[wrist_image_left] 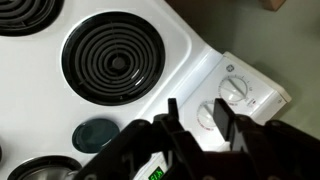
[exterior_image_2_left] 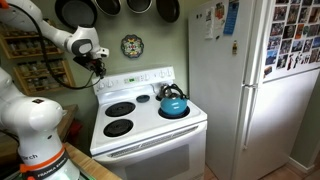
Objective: Push the button on the left side of the stove down
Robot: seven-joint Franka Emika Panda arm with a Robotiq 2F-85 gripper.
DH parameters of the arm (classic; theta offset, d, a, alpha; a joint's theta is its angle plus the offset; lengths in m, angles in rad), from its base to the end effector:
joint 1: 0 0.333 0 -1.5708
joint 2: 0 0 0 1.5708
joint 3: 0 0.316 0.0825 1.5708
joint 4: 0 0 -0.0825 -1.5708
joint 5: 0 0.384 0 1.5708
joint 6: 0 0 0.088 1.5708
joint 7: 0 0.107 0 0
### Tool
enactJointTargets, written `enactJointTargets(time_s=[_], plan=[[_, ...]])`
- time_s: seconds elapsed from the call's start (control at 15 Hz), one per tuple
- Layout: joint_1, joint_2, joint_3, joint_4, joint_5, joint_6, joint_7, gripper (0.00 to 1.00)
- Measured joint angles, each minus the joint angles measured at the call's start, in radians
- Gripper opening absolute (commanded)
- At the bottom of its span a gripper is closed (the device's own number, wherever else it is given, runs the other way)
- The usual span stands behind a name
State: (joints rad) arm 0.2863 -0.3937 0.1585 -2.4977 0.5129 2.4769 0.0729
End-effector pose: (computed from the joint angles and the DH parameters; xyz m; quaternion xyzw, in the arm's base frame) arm 0.4049 0.1940 0.4623 -0.9698 -0.0116 -0.1360 0.2019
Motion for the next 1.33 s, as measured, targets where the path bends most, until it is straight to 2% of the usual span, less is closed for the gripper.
enactJointTargets(time_s=[0.07,0.13,0.47,0.8,1.33], plan=[[0.007,0.027,-0.011,0.001,0.033,0.024,-0.018,0.04],[0.015,0.053,-0.018,0.003,0.074,0.052,-0.041,0.01],[0.047,0.176,-0.023,0.027,0.296,0.22,-0.161,0.0],[0.097,0.271,-0.061,0.109,0.657,0.264,-0.417,0.01],[0.1,0.295,-0.066,0.133,0.689,0.264,-0.443,0.01]])
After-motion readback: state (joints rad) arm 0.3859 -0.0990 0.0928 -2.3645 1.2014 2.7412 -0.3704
